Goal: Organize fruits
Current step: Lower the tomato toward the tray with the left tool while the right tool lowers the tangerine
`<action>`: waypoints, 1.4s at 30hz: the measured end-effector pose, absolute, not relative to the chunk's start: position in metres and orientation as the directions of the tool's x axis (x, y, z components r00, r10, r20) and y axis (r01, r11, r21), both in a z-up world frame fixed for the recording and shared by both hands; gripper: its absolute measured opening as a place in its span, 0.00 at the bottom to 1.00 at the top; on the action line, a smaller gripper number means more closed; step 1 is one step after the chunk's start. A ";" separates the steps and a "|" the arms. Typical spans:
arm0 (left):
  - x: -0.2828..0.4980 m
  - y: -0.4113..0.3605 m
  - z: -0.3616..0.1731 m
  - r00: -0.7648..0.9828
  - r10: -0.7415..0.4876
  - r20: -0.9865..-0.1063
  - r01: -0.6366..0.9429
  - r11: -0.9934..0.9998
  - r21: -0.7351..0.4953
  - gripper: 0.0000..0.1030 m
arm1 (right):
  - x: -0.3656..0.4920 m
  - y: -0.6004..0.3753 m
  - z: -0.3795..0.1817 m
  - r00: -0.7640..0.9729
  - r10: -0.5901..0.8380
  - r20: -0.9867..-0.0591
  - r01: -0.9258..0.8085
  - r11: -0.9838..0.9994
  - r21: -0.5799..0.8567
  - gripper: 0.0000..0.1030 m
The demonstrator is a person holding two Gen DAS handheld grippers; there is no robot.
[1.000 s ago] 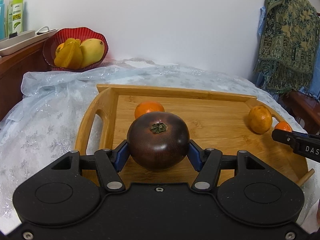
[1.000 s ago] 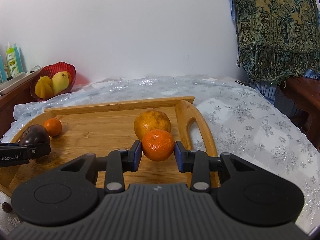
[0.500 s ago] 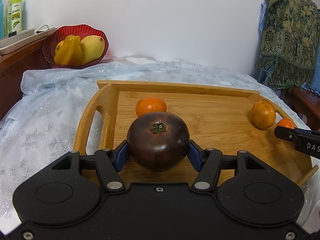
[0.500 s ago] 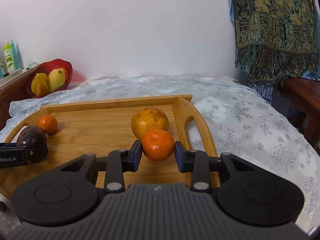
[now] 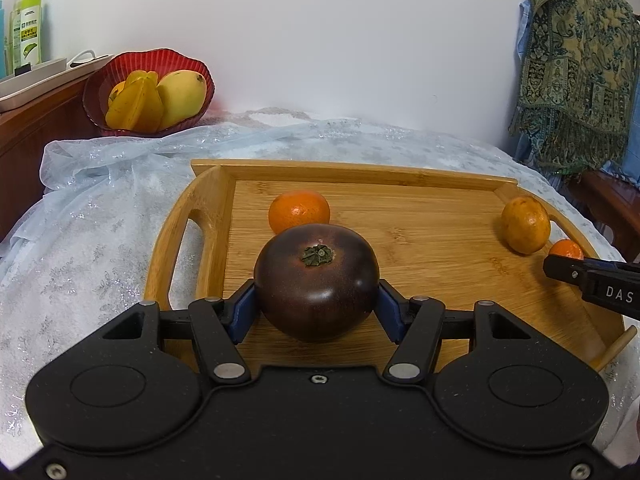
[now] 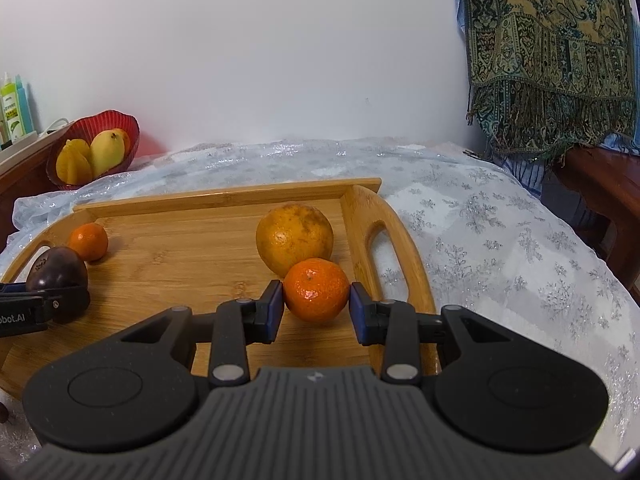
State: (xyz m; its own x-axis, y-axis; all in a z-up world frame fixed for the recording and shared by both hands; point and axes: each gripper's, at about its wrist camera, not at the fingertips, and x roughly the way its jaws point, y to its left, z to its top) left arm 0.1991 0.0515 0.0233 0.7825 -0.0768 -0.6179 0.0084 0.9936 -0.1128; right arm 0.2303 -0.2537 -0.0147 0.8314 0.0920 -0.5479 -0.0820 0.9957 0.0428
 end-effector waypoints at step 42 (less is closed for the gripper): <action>0.197 0.049 0.021 0.784 -0.079 -0.616 0.015 0.994 -0.108 0.61 | 0.231 -0.249 -0.021 0.812 0.090 -0.576 -0.089 0.996 0.030 0.46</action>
